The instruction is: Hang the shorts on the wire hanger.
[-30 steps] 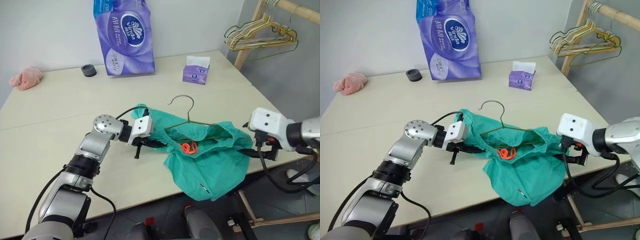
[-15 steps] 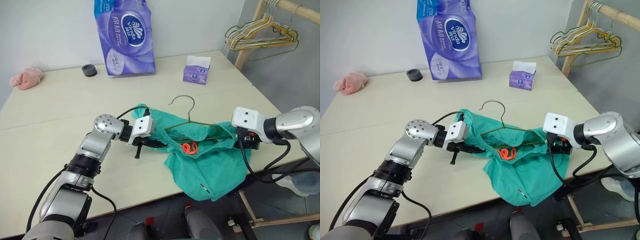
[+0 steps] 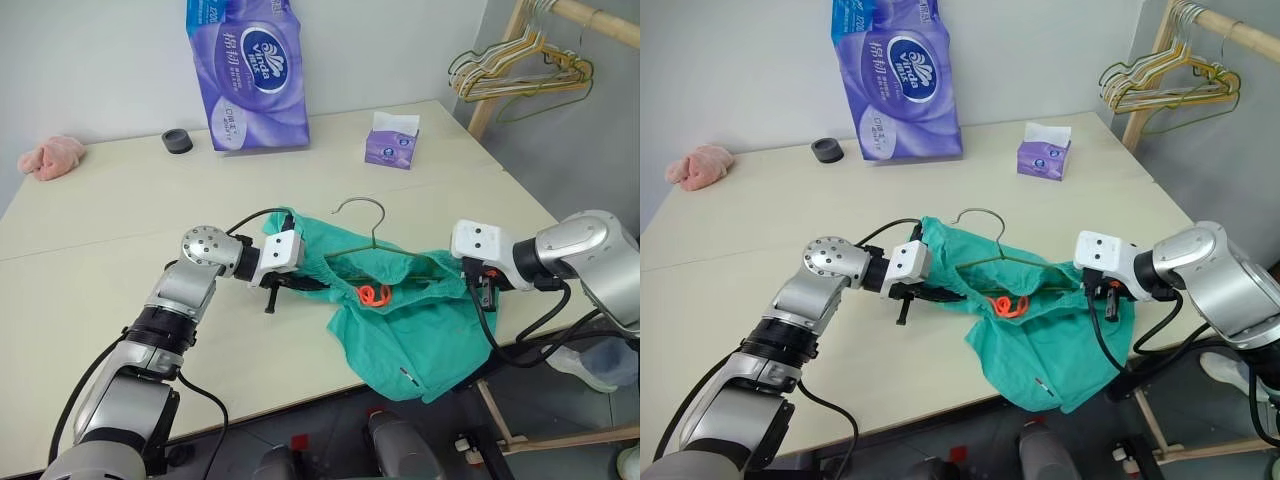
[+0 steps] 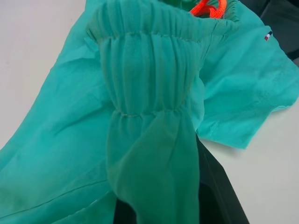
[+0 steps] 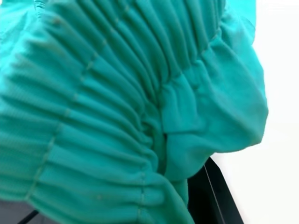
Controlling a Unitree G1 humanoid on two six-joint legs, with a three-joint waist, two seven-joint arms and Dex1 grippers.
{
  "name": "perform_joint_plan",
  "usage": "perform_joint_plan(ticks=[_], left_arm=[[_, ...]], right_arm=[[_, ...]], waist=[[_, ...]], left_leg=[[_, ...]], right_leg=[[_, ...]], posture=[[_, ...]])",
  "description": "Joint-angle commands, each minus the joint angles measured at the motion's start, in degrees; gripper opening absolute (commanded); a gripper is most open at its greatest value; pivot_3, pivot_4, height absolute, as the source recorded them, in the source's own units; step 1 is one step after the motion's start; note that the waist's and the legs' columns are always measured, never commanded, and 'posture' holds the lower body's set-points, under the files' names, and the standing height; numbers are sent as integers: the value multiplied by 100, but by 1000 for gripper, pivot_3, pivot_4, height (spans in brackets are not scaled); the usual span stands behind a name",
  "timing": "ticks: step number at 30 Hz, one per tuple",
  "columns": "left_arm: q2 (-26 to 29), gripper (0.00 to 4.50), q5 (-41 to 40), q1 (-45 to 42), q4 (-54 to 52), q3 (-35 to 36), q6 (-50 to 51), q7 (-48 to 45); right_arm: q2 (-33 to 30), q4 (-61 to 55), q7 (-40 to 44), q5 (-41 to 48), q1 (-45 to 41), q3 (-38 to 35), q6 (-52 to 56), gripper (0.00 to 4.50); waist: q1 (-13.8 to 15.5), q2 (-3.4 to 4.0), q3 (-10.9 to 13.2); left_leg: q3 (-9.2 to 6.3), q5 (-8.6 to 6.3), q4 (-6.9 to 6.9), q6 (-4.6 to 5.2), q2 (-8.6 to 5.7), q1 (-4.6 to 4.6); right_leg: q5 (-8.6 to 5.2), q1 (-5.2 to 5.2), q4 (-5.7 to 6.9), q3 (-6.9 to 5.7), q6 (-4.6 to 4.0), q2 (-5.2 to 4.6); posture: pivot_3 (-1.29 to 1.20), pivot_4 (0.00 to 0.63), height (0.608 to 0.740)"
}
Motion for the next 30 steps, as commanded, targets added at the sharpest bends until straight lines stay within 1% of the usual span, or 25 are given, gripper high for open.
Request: perform_joint_plan(ticks=[1,7,11,12,13,19,24,30], left_arm=[[60,950,-64,-308,183,220,77,47],[222,2743,120,-586,815,403,-379,265],[323,3882,165,-644,1051,414,-587,220],[322,4238,197,-669,1151,440,-648,296],[319,4485,258,-702,1285,457,-739,397],[233,4485,516,-927,2063,519,-1113,942],[65,4485,577,-1087,2471,565,-1343,1250],[-106,4485,427,-1153,2607,620,-1218,1025]], right_arm=[[-21,-220,96,108,-174,-193,57,0],[-41,-189,140,255,-176,-335,215,0],[-97,-136,163,311,-182,-387,231,0],[-116,-129,176,321,-175,-402,230,0],[-131,-126,188,337,-166,-421,235,0],[-261,-191,231,431,-105,-521,243,0],[-303,-278,194,564,-93,-632,339,0],[-343,-327,140,611,-69,-680,389,0]], waist=[[-5,0,0],[-42,0,0],[-45,0,0],[-45,0,0],[-45,0,0],[-43,0,0],[-40,0,0],[-59,0,0]], left_leg=[[0,0,0,0,0,0],[-3,0,-1,0,0,1],[-6,0,-1,0,0,-1],[-6,0,-1,0,0,-1],[-7,0,-1,0,0,-1],[-8,0,-1,0,-2,-2],[-12,0,1,0,-4,-5],[-12,0,0,0,-4,-5]], right_leg=[[0,0,0,0,0,0],[0,0,0,-3,0,0],[0,0,0,-6,0,0],[0,0,0,-6,0,0],[0,0,1,-6,0,-1],[0,0,1,-9,0,-4],[0,0,1,-14,0,-7],[0,0,1,-14,0,-8]], posture=[[-299,88,740],[-291,89,740],[-287,88,740],[-286,89,740],[-285,89,740],[-286,89,740],[-288,88,740],[-300,91,740]])
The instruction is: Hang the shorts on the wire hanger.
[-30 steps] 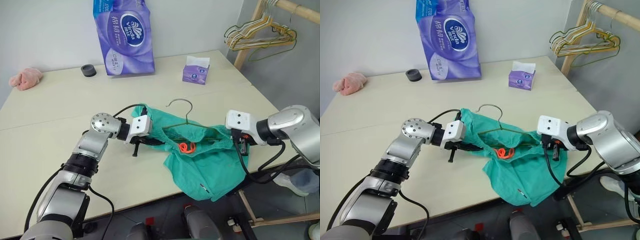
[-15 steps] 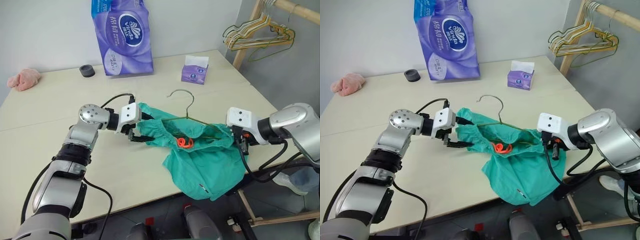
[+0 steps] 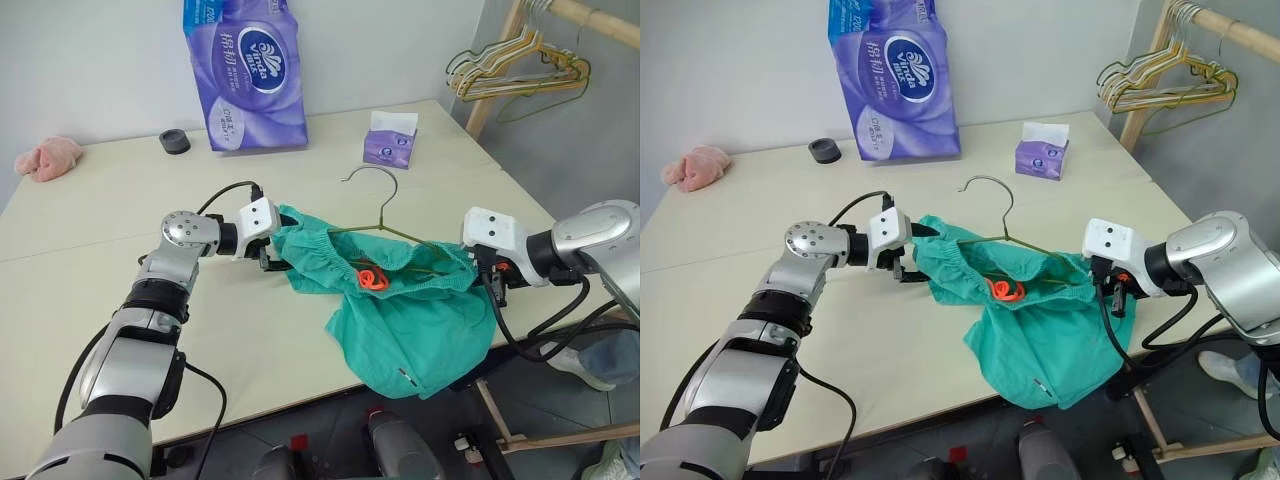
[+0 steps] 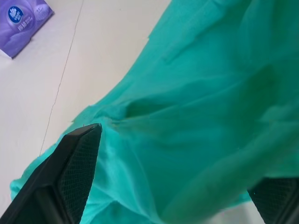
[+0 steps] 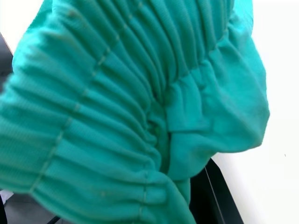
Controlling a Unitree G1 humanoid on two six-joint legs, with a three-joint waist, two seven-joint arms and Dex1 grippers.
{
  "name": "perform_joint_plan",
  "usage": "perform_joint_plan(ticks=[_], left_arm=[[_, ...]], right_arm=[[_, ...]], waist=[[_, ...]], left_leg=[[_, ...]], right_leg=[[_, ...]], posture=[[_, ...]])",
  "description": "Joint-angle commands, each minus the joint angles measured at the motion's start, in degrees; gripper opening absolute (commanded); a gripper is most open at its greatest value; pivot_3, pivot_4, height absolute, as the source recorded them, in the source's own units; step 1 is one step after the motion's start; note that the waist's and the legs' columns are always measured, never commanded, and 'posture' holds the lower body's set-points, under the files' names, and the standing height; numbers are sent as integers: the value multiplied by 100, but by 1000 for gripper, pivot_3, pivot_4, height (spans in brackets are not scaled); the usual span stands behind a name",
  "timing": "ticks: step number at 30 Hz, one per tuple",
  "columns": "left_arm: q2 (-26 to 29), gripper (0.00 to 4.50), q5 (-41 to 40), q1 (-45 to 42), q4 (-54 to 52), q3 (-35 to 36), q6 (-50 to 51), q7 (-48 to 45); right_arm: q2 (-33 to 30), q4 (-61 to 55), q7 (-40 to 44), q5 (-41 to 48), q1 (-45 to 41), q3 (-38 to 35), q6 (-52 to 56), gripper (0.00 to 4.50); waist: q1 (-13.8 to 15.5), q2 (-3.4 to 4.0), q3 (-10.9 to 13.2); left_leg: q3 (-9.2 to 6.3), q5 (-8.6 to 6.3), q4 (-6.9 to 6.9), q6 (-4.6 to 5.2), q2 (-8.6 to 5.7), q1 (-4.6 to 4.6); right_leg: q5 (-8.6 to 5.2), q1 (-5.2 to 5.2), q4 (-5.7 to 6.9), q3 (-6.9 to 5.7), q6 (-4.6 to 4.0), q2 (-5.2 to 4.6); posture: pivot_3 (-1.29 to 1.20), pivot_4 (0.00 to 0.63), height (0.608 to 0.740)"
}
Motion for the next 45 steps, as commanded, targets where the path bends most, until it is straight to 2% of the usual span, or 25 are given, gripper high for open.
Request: perform_joint_plan(ticks=[1,3,16,30,33,41,45], left_arm=[[-4,4307,-119,-162,-17,178,12,-112],[-10,3930,-109,-179,11,190,1,-117],[225,19,85,-316,443,271,-204,19],[176,19,166,-334,610,315,-261,217],[172,643,159,-341,594,309,-80,162],[192,2949,42,-223,511,416,-160,137],[357,2949,-90,-395,694,683,137,166]], right_arm=[[-104,-160,-43,76,-18,-290,44,0],[-102,-165,-59,87,-22,-287,55,0],[-169,-145,-130,156,31,-327,30,0],[-172,-143,-123,172,65,-372,23,0],[-149,-147,-138,187,54,-376,45,0],[-79,-142,-222,280,53,-465,164,0],[-36,-133,-304,419,90,-580,316,0]], waist=[[-9,0,0],[-12,0,0],[-15,0,0],[-13,0,0],[-15,0,0],[-15,0,0],[-16,0,0]], left_leg=[[0,0,0,0,0,0],[-1,0,0,0,0,0],[-2,0,0,0,0,0],[-3,0,0,0,-1,-1],[-3,0,0,0,0,-1],[-3,0,1,0,0,-1],[-3,0,1,0,0,-1]], right_leg=[[0,0,0,0,0,0],[0,0,0,-1,0,1],[0,0,0,-2,0,0],[0,0,0,-3,0,0],[0,0,1,-3,0,0],[0,0,1,-4,0,0],[0,0,1,-4,0,-1]], posture=[[-300,91,740],[-301,92,740],[-295,87,740],[-292,86,740],[-292,85,740],[-291,81,740],[-292,79,740]])
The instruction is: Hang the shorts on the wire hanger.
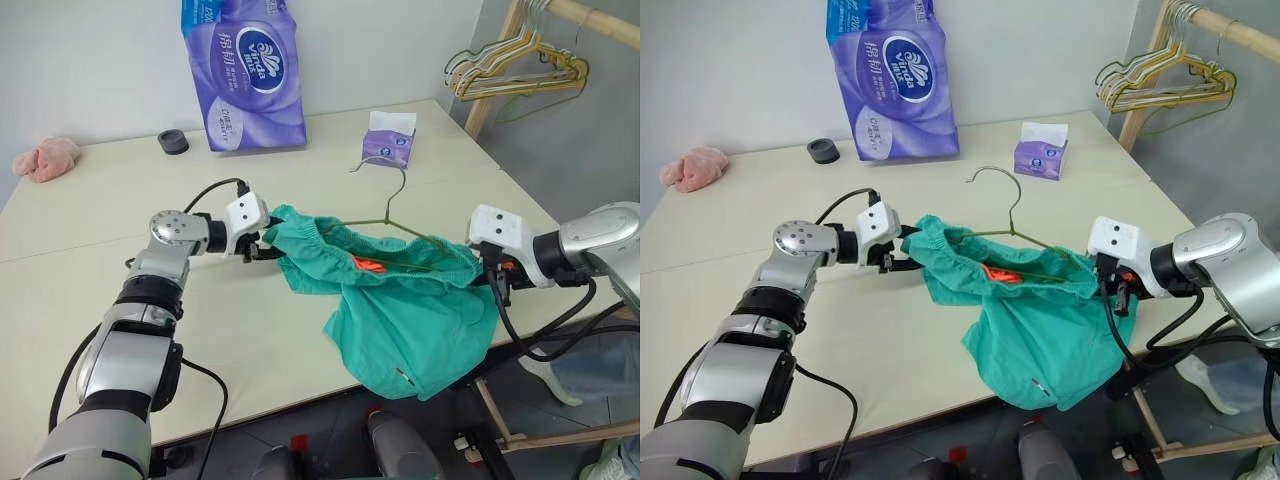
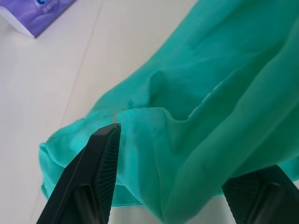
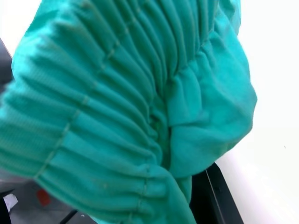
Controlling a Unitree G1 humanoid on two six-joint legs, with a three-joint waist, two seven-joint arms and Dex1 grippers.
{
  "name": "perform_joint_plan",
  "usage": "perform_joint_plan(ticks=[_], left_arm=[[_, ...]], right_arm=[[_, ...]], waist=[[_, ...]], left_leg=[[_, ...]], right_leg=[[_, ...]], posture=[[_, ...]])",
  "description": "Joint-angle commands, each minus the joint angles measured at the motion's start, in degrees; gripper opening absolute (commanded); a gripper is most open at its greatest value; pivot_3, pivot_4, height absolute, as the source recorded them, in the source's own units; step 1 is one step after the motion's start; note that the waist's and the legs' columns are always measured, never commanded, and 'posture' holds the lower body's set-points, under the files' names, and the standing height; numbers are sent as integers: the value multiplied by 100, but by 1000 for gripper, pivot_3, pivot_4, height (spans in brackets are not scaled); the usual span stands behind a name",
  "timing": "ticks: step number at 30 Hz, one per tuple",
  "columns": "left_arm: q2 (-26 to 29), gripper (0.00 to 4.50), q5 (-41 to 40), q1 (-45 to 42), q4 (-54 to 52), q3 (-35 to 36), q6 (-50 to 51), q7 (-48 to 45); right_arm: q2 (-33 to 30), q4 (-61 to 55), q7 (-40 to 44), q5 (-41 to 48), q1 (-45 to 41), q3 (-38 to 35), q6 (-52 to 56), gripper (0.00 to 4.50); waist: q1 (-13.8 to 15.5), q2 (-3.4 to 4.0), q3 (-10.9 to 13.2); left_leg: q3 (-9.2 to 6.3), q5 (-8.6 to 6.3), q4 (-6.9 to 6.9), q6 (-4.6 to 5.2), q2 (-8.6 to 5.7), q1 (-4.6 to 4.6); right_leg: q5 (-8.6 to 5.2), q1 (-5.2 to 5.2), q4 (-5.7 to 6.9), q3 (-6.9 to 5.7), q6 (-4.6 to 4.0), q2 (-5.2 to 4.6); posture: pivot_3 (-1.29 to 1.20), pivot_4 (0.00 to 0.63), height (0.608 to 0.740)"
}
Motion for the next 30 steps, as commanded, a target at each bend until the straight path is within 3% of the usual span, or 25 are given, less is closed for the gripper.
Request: perform_joint_plan(ticks=[1,7,11,17,21,24,30], left_arm=[[266,2949,-151,-259,153,335,193,105],[735,2949,-89,-755,774,630,217,648],[617,2949,-391,-898,521,825,638,214],[-33,2949,-1158,-224,-2261,571,2303,-425],[-369,2949,-1582,26,-3887,208,3413,-547],[-532,2949,-1662,27,-4499,1,3758,-459],[-743,2949,-1518,-135,-4765,-216,3803,-114]], right_arm=[[15,-92,-86,187,-50,-358,148,0],[215,2,-316,771,126,-965,934,0],[603,-5,-818,1239,430,-1771,1951,0],[1540,-567,-1723,1536,1158,-3375,3534,0],[1932,-714,-2483,1941,1511,-4076,3700,0],[2153,-764,-3258,2252,1721,-4576,3700,0],[2594,-864,-5041,3212,1898,-5486,3700,0]], waist=[[-2,0,0],[-6,-1,0],[49,-3,-4],[141,-3,-3],[91,-1,-5],[37,1,-6],[-86,16,-14]], left_leg=[[0,0,0,0,0,0],[-5,0,0,0,0,-1],[-9,0,5,0,-9,-5],[-14,1,13,-1,-15,-15],[-9,1,12,-1,-11,-8],[-8,1,10,0,-9,-9],[-1,0,2,0,-6,-2]], right_leg=[[0,0,0,0,0,0],[0,0,1,-5,0,0],[0,2,2,-10,0,-9],[0,4,3,-11,1,-18],[0,3,9,-2,1,-11],[0,3,8,-1,1,-8],[-1,6,7,8,2,2]], posture=[[-292,79,740],[-278,81,740],[-278,83,740],[-304,91,740],[-335,98,740],[-357,104,740],[-397,114,740]])
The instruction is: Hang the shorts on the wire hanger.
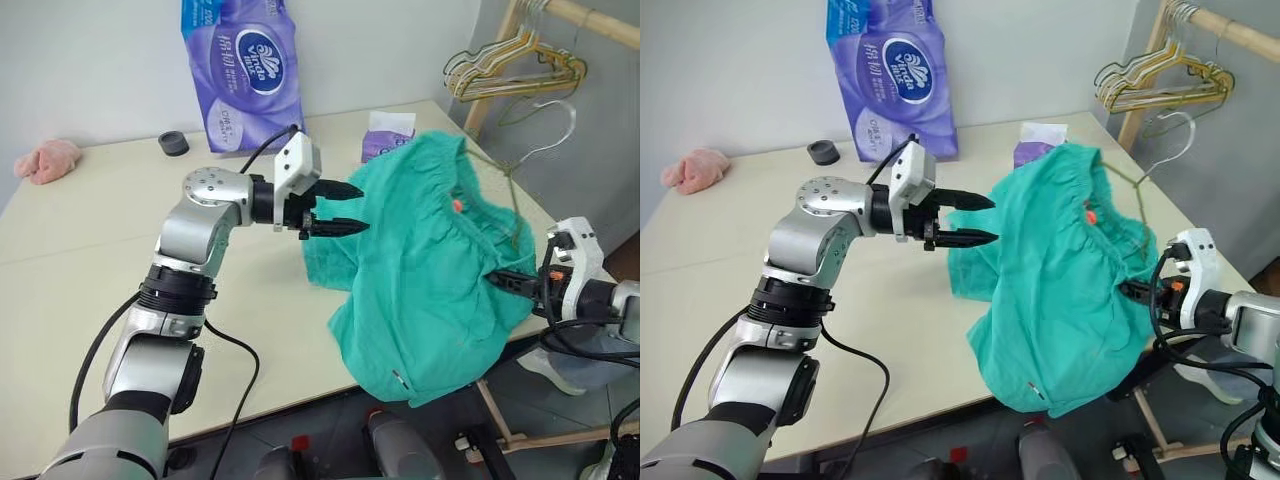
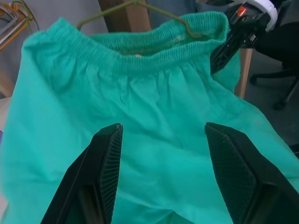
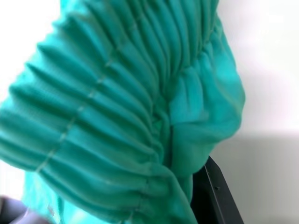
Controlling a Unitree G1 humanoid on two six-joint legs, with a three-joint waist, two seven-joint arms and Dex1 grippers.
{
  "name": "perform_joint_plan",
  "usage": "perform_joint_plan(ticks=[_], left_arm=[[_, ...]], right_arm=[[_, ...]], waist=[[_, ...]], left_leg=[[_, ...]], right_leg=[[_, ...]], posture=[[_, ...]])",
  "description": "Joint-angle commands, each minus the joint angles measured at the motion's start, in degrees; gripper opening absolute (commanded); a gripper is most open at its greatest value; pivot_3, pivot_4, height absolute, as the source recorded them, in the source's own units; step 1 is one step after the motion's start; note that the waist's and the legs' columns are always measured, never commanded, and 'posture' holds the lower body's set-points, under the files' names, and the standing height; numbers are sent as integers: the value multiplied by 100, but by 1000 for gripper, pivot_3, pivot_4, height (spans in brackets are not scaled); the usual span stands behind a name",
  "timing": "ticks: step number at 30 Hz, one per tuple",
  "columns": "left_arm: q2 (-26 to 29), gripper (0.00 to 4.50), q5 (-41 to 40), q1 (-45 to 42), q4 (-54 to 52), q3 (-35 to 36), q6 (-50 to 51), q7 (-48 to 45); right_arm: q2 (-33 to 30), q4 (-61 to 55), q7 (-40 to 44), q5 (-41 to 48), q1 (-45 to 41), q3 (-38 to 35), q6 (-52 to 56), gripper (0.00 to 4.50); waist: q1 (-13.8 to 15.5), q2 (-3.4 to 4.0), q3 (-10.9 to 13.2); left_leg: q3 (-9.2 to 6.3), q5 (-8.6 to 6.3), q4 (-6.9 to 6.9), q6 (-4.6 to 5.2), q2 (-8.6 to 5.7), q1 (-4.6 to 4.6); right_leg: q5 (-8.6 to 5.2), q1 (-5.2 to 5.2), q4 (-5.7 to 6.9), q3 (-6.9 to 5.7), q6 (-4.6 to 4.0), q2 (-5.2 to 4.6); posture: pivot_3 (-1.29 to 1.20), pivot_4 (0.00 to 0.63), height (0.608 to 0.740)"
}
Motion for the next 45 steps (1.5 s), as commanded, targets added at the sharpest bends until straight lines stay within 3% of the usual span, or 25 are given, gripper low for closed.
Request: perform_joint_plan(ticks=[1,9,12,14,18,24,34,45], left_arm=[[-117,2949,40,-259,-231,-38,7,256],[-660,2949,385,-562,-359,-377,-396,768],[-939,2949,136,-570,-543,-315,-254,824],[-1089,2949,33,-593,-582,-271,-217,904],[-1416,2949,-67,-733,-416,-120,-78,1311],[-1798,2949,-237,-850,-431,-23,206,1786],[-2004,2949,-242,-919,-446,-17,199,2124],[-1917,2949,-210,-772,-663,-41,228,2225]], right_arm=[[41,-147,-1072,821,60,-628,45,0],[-843,863,-4016,3233,-572,-1258,45,0],[-1893,1197,-6691,6166,166,-507,-1991,0],[-2180,1138,-7462,6746,316,-213,-2719,0],[-2386,1076,-8089,6769,320,-26,-3253,0],[-2734,1699,-8505,6769,-183,226,-3115,0],[-3094,3449,-8702,6769,-1085,626,-2268,0],[-3566,4832,-8276,6769,-2072,1551,-1475,0]], waist=[[-32,1,0],[-241,23,11],[-280,16,19],[-367,12,22],[-465,14,21],[-549,20,24],[-534,30,47],[-475,40,152]], left_leg=[[0,0,-1,0,1,0],[36,-3,-8,6,-4,-1],[48,-11,-7,19,-1,-8],[66,-21,-8,38,5,-12],[81,-26,-8,46,2,-3],[87,-30,-10,53,7,-1],[103,-31,-17,54,7,0],[214,-55,-27,91,11,47]], right_leg=[[0,0,-1,0,0,1],[-5,1,-11,21,9,2],[-12,3,-15,18,14,5],[-17,15,-20,24,14,21],[-35,20,-27,38,44,30],[-39,20,-35,44,51,31],[-40,20,-50,57,51,28],[-39,20,-51,167,54,45]], posture=[[-409,116,740],[-467,131,740],[-481,133,740],[-490,134,740],[-508,138,740],[-514,144,740],[-477,161,740],[-398,178,740]])
